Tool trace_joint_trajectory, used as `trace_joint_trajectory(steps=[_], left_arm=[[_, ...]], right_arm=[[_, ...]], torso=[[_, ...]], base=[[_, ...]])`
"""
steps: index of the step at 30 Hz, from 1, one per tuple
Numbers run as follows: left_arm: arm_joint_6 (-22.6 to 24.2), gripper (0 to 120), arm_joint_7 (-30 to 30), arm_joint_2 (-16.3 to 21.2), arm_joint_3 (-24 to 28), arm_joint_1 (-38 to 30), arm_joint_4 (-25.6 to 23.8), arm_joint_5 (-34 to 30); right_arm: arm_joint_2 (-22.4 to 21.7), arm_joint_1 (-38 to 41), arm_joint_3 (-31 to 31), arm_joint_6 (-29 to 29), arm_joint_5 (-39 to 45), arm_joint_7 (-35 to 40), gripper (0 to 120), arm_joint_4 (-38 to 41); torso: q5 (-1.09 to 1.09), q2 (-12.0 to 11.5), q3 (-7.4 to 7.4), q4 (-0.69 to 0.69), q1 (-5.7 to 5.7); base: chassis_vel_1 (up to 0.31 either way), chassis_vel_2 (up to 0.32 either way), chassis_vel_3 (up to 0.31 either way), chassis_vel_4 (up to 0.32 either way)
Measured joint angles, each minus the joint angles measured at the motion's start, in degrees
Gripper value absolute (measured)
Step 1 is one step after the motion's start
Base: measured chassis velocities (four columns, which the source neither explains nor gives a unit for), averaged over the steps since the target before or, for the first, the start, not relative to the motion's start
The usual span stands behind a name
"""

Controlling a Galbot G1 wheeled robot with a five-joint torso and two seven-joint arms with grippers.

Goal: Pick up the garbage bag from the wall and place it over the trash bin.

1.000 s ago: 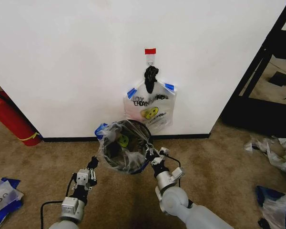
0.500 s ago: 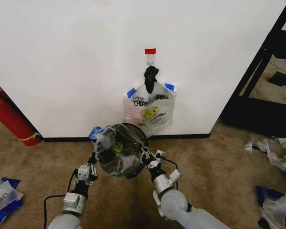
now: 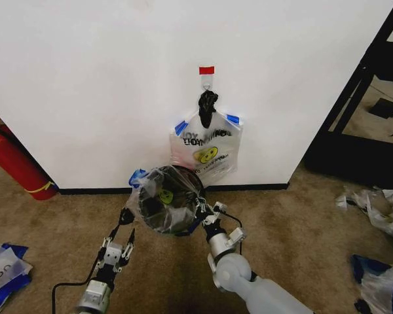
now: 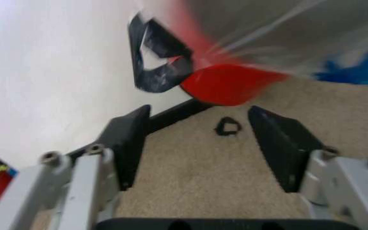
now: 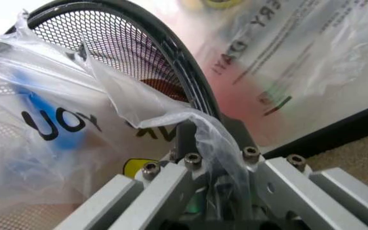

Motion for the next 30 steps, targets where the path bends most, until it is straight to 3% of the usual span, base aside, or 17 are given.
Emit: trace_joint_trajectory(steps=[3, 7, 10, 11, 12, 15, 20, 30], left_arm=[[-0.7, 77, 0.23, 0.34, 0.0, 1.02, -1.59, -0.15], [0.76, 91, -1.84, 0.12, 0.82, 1.52, -7.61, -7.18], [6.12, 100, -4.11, -0.93, 2.28, 0.53, -14.9, -19.32], [6.12, 100, -4.11, -0.93, 2.28, 0.53, -14.9, -19.32], [8.36, 100, -5.1, -1.5, 2.66, -0.25, -16.83, -23.37], [12.65, 97, -7.56, -3.25, 3.21, -2.47, -18.63, -28.61], [16.75, 92, -11.79, -6.63, 3.11, -3.8, -18.3, -29.7], [21.0, 53, -18.73, -9.61, 2.65, -7.59, -15.78, -33.1]], right_arm=[[0.26, 0.06, 0.24, 0.22, -0.36, 0.03, 0, -0.68], [0.13, -0.21, 0.38, 0.53, -0.82, 0.02, 0, -0.77], [0.08, -0.53, 0.0, 1.05, -1.72, -0.16, 0, -0.93], [0.08, -0.53, 0.0, 1.05, -1.72, -0.16, 0, -0.93], [0.04, -0.73, -0.23, 1.23, -2.07, -0.27, 0, -0.94], [-0.13, -1.34, -0.81, 1.54, -3.12, -0.64, 0, -0.57], [-0.12, -1.84, -2.12, 2.15, -5.18, -1.06, 0, 0.29], [-0.12, -3.49, -2.85, 5.44, -12.53, -4.94, 0, 0.97]], torso=[[0.0, 0.0, 0.0, 0.0, 0.0], [0.01, 0.0, 0.0, -0.02, 0.0], [0.02, 0.0, 0.0, -0.01, 0.0], [0.02, 0.0, 0.0, -0.01, 0.0], [0.02, 0.0, 0.0, -0.01, 0.0], [0.01, 0.0, 0.0, -0.02, 0.0], [0.01, 0.0, 0.0, 0.02, 0.0], [0.01, 0.0, 0.0, -0.01, 0.0]], base=[[0.0, 0.0, 0.0, 0.0], [0.0, 0.0, 0.0, 0.0], [0.0, 0.0, 0.0, 0.0], [0.0, 0.0, 0.0, 0.0], [0.0, 0.0, 0.0, 0.0], [0.0, 0.0, 0.0, 0.0], [0.0, 0.0, 0.0, 0.0], [0.0, 0.0, 0.0, 0.0]])
